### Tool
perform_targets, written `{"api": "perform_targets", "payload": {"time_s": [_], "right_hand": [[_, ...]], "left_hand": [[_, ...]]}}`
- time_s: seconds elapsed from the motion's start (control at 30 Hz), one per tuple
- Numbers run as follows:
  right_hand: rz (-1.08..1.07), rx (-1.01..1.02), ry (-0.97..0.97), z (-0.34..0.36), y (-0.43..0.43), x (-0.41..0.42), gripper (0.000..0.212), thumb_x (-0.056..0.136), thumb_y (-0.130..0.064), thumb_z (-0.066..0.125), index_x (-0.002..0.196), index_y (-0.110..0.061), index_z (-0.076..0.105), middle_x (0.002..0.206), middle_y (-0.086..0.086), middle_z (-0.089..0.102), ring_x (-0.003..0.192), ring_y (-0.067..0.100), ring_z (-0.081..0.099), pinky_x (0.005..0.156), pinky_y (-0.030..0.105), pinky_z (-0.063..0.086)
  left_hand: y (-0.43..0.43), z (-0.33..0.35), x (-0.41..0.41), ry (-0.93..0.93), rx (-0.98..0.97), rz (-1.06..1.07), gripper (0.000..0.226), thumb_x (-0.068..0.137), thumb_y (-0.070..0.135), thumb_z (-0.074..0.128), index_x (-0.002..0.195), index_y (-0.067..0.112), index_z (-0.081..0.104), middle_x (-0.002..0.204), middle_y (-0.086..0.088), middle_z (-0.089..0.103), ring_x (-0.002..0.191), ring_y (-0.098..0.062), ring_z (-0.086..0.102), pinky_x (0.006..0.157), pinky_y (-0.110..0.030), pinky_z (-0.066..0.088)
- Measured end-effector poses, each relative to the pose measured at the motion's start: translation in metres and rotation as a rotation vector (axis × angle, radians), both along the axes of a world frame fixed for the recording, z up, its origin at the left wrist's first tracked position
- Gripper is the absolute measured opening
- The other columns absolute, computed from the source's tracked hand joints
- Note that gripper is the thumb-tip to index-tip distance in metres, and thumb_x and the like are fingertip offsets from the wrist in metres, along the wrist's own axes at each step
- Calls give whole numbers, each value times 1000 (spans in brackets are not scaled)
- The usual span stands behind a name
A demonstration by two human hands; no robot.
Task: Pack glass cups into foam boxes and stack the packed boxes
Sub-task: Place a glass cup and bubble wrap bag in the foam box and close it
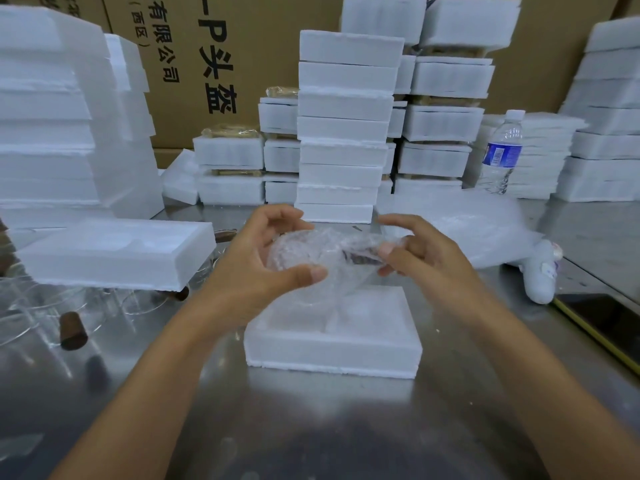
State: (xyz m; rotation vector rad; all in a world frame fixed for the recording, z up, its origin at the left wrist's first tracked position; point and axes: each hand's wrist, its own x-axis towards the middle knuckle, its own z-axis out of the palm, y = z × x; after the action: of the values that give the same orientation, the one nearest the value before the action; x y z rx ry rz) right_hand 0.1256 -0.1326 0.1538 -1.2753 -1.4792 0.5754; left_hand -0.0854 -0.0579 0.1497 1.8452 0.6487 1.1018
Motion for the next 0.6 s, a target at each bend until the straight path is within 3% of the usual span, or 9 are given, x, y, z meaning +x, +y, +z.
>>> {"api": "perform_targets", "payload": {"time_s": [0.07,0.17,0.27,0.37,0.47,0.6], "right_hand": [[41,-11,17,-2,2,-1,24,77,-40,64,97,-27,67,81,13,66,70,10,67,75,19,49],[89,-35,54,-8,6,4,4,80,-22,72,80,-19,70,74,-1,69,67,12,65,73,20,50],[131,-128,-2,-14,8,9,9,75,-30,77,79,-24,71,78,-4,71,76,12,66,83,29,48],[147,-184,-70,-18,9,7,22,64,-46,74,79,-31,70,77,-12,70,77,4,64,79,20,47],[112,-163,-117,-22,10,4,16,70,-41,77,78,-32,67,73,-15,68,71,2,62,68,12,45],[14,-119,-193,-28,13,-2,14,72,-35,77,75,-29,65,74,-12,68,76,17,63,73,25,48]], "left_hand": [[3,-1,-1,6,-54,-54,70,50,43,86,112,32,55,114,13,65,114,-3,57,91,-25,49],[5,-4,-2,71,-99,-127,69,52,41,84,114,35,55,115,16,64,115,-2,56,98,-35,46],[6,-6,-5,154,-110,-183,63,58,34,84,114,41,56,114,23,61,115,5,53,93,-23,48],[8,-6,-7,287,-93,-221,61,64,27,78,115,49,53,121,26,55,119,11,46,91,-14,43],[7,-5,-8,398,-95,-245,67,62,34,77,118,57,48,131,25,48,119,12,43,101,-21,36],[5,-5,-8,349,-153,-214,61,59,56,74,116,59,52,130,25,49,123,7,43,105,-30,38]]}}
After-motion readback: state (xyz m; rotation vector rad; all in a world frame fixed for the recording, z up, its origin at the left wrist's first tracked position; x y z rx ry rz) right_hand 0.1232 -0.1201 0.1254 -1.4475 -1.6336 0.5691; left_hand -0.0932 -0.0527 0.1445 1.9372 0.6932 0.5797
